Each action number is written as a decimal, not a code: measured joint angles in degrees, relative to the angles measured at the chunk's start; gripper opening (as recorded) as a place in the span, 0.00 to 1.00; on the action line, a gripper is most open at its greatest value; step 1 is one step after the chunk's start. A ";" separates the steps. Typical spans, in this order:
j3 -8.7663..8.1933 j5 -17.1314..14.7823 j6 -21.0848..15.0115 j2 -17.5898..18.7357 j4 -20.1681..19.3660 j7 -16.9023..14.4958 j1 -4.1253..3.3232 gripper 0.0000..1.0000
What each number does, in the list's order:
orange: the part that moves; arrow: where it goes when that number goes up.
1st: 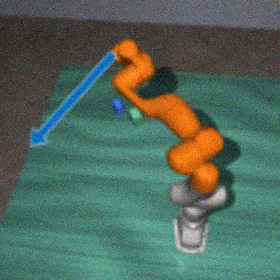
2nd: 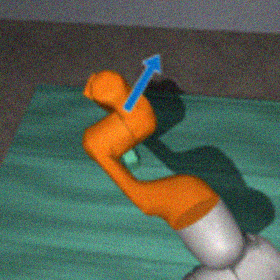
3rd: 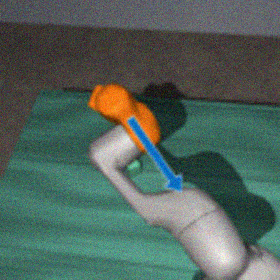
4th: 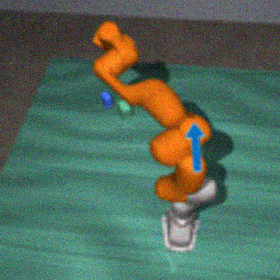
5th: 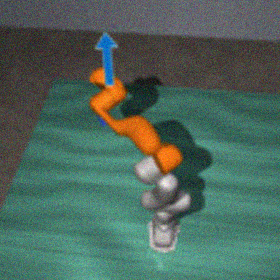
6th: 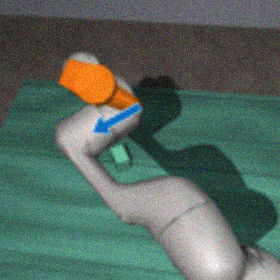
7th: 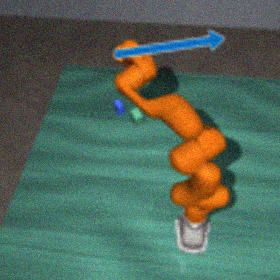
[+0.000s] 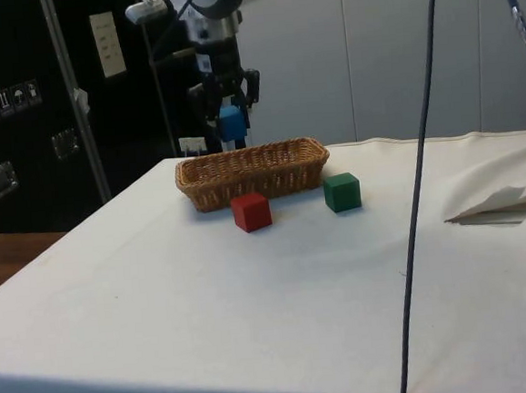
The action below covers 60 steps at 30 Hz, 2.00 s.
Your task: Pick up the blue cube and place it into the basket.
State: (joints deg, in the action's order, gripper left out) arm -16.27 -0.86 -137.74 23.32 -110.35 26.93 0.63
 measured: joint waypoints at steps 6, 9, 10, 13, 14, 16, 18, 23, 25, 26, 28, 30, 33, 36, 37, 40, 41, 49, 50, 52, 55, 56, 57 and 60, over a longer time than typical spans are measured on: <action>-1.72 -2.41 -1.60 2.58 0.57 -3.61 0.40 0.05; -2.18 -3.09 -1.72 3.44 1.03 -4.70 0.52 0.05; -2.58 -3.78 -1.72 4.01 1.43 -5.67 0.63 0.05; -2.75 -4.13 -1.72 4.18 1.55 -6.07 0.63 0.05; -3.04 -4.58 -1.72 4.47 1.60 -6.82 0.63 0.05; -3.21 -4.76 -1.72 4.70 1.60 -7.10 0.69 0.05; -3.32 -4.81 -1.72 4.87 1.66 -7.22 0.74 0.05; -3.55 -4.81 -1.72 5.16 1.83 -7.22 0.74 0.05; -3.67 -4.81 -1.72 5.39 1.83 -7.28 0.74 0.05; -3.67 -4.81 -1.72 5.39 1.83 -7.28 0.74 0.05; -3.67 -4.81 -1.72 5.90 1.95 -7.28 0.74 0.05; -3.67 -4.81 -1.78 6.25 2.01 -7.28 0.74 0.05; -3.67 -4.98 -1.89 7.39 2.52 -7.28 0.74 0.05; -3.67 -5.56 -1.95 8.88 3.32 -7.28 0.74 0.05; -3.67 -5.56 -1.95 8.88 3.32 -7.28 0.74 0.05; -3.67 -5.84 -2.01 9.74 3.78 -7.28 0.74 0.05; -3.67 -5.90 -2.01 10.03 3.90 -7.28 0.74 0.05; -3.67 -7.16 -2.01 12.03 4.81 -7.68 0.74 0.06; -3.67 -7.33 -2.01 12.26 4.93 -7.73 0.74 0.11; -3.67 -7.73 -2.01 12.72 5.16 -7.91 0.74 0.27; -3.67 -8.08 -2.01 13.01 5.33 -8.08 0.74 0.56; -3.67 -8.08 -2.01 13.01 5.33 -8.14 0.74 0.65; -3.67 -8.08 -2.01 13.01 5.33 -8.14 0.74 0.75; -3.61 -8.19 -2.01 13.12 5.33 -8.19 0.74 1.00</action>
State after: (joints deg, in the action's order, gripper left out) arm -19.88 -9.05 -139.74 36.44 -105.02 18.74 1.38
